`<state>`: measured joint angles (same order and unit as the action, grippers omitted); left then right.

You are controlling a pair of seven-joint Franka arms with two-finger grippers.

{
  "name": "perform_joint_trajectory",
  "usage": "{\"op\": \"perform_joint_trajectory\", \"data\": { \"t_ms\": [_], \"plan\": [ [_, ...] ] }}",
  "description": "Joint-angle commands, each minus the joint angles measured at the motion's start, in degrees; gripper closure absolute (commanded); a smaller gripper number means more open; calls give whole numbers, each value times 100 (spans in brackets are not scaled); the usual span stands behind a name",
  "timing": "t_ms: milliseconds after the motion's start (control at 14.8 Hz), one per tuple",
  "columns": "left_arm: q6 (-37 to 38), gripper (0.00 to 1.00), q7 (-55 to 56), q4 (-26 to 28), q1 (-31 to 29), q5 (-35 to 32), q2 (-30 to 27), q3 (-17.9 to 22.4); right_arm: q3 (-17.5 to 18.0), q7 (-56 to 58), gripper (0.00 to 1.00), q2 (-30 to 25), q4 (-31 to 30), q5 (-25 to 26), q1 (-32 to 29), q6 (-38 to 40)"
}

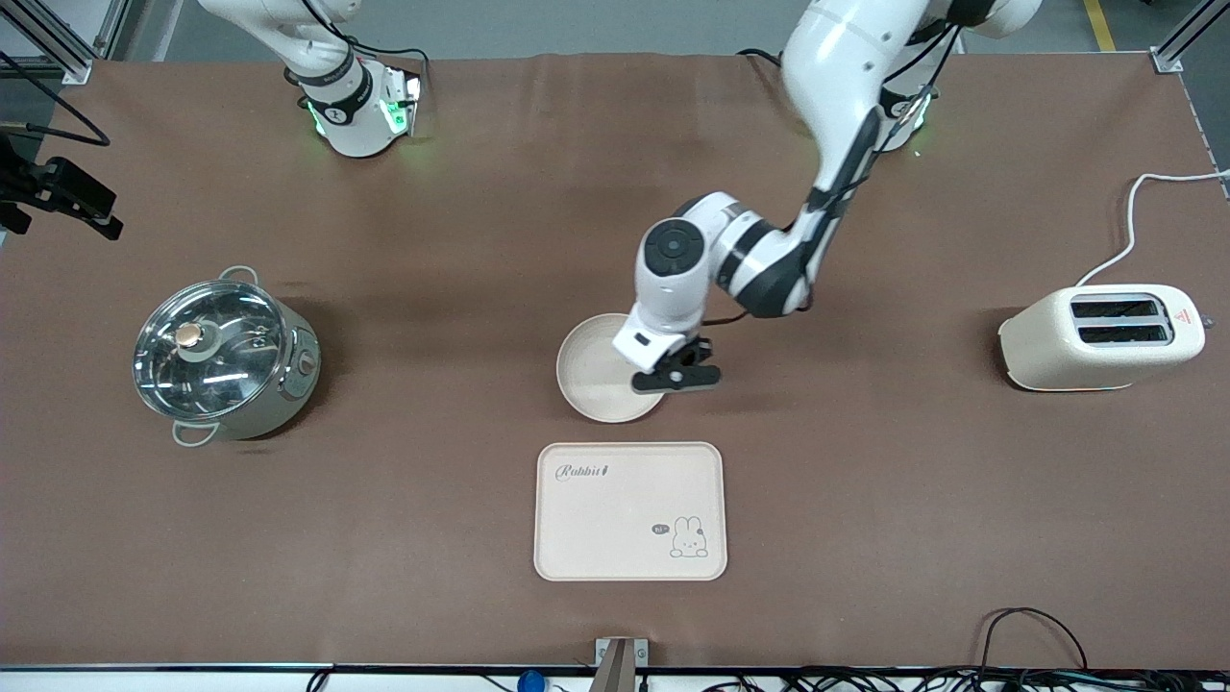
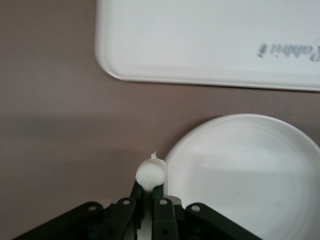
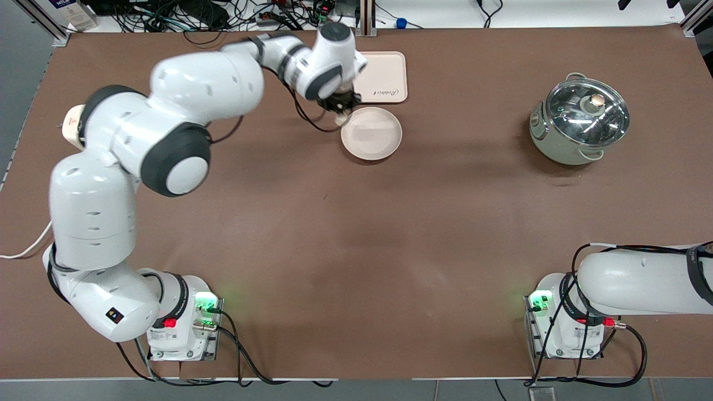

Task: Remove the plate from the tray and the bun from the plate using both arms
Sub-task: 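Lift the bun with the left gripper and carry it toward the toaster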

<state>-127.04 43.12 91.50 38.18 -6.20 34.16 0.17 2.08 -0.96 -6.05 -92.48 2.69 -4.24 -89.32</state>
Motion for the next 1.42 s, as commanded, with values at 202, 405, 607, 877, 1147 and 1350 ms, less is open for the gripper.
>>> {"op": "perform_joint_trajectory", "data": {
  "t_ms": [202,405,607,877,1147,1350],
  "plan": [
    [120,100,-2717,1280,-2204,31,-1069,-507,11,44,0,-10,-7,39,20,-42],
    [-337,97,-3441,1730,-3691,383,-764,-1394,3,44,0,-1,-15,39,20,-42],
    [-689,57,-3450,1845,-3958,383,-402,-1520,11,44,0,-1,-24,39,55,-42],
    [-962,0,-3486,1942,-4090,383,-349,-1529,11,35,0,-1,-24,39,90,-33],
    [-936,0,-3521,1906,-4125,348,-463,-1529,11,44,0,16,-24,39,81,-77],
    [-901,0,-3530,1880,-4125,330,-524,-1529,11,44,0,16,-24,30,81,-95]
  ]
}}
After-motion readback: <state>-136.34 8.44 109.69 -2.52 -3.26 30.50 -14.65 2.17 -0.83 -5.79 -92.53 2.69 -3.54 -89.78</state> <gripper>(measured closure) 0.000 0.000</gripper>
